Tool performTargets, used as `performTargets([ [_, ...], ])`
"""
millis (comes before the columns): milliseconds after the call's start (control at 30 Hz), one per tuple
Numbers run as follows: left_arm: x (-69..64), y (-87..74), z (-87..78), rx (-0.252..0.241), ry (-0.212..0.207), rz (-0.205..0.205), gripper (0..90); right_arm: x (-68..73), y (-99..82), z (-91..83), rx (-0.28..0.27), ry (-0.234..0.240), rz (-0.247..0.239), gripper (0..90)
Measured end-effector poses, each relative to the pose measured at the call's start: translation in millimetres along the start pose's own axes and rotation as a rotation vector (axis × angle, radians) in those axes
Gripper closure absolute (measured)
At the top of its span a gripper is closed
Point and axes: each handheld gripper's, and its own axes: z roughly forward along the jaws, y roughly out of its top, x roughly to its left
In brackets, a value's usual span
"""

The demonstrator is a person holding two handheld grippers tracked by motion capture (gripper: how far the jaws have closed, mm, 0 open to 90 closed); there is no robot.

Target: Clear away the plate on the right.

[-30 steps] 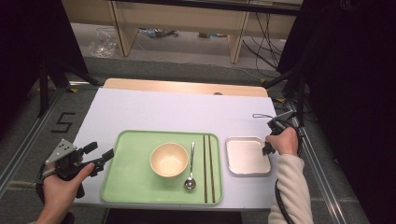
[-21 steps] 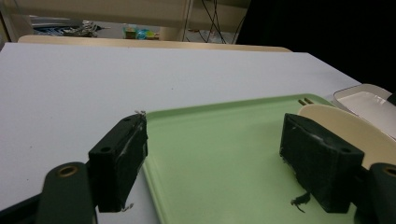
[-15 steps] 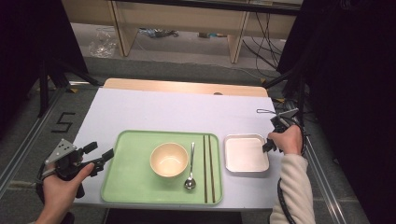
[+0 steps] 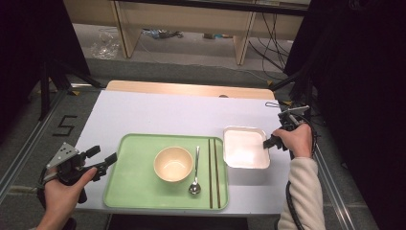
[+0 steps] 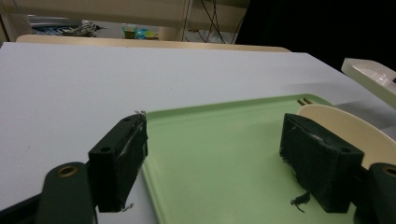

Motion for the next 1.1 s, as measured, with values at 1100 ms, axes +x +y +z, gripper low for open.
performTargets([
  [1100, -58.4, 47.9, 44.8, 0.128, -0.181, 0.018, 27.5, 118.0, -29.5, 7.6, -0.024, 0.131, -0.229, 89.8],
])
